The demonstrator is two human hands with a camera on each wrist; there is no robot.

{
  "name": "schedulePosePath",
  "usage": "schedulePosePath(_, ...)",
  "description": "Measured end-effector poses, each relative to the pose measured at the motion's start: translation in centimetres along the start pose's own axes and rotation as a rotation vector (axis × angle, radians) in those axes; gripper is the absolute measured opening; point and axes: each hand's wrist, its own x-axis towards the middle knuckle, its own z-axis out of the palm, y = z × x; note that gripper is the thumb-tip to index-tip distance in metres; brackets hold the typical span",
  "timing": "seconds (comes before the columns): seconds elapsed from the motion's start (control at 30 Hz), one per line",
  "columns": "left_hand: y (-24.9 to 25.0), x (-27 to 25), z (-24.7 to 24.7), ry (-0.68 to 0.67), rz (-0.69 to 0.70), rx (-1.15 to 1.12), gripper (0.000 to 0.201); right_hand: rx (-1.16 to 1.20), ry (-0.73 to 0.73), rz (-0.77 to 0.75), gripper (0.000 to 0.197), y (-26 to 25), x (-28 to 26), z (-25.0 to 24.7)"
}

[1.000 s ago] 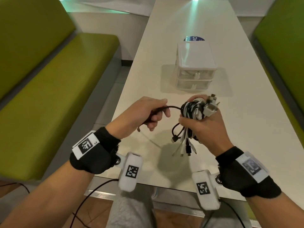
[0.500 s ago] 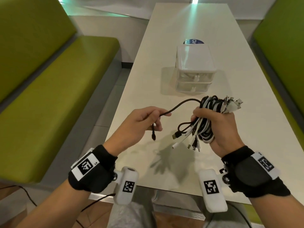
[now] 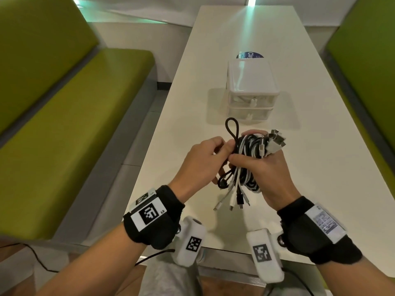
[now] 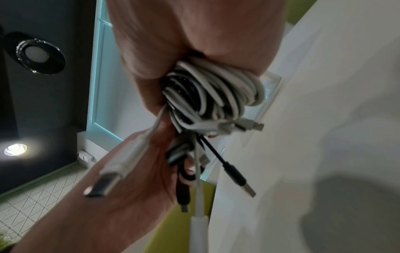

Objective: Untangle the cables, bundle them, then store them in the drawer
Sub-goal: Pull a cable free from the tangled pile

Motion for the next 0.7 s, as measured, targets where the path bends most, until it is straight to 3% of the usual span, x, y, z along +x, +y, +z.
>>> schedulePosePath(0.13, 0.0, 0.2, -0.4, -0.162, -0.151, -0.186, 0.052, 0.015, -0.008, -0.002, 0.047, 0.1, -0.3, -0.2)
schedulePosePath(0.33, -0.7, 0.2, -0.6, -0.195, -0.264, -0.233, 0.035, 0.041, -0.063, 0.021, 0.052, 0.2, -0.8, -0.1)
schedulePosePath(0.47, -0.3, 0.5, -0.4, -0.086, -0.073, -0.070, 0.020, 0.252, -0.120, 0.133, 0.057, -0.1, -0.6, -0.1)
schedulePosePath(0.6, 0.7, 1.6, -1.9, -0.092, 0.023, 0.006, 0.028, 0.298, -0.253, 0.224, 0.056, -1.0, -0.1, -1.2)
schedulePosePath(0.7, 1.3, 1.8, -2.4, -0.070, 0.020, -0.008, 0.035, 0.264, -0.206, 0.241, 0.050, -0.7, 0.1, -1.5)
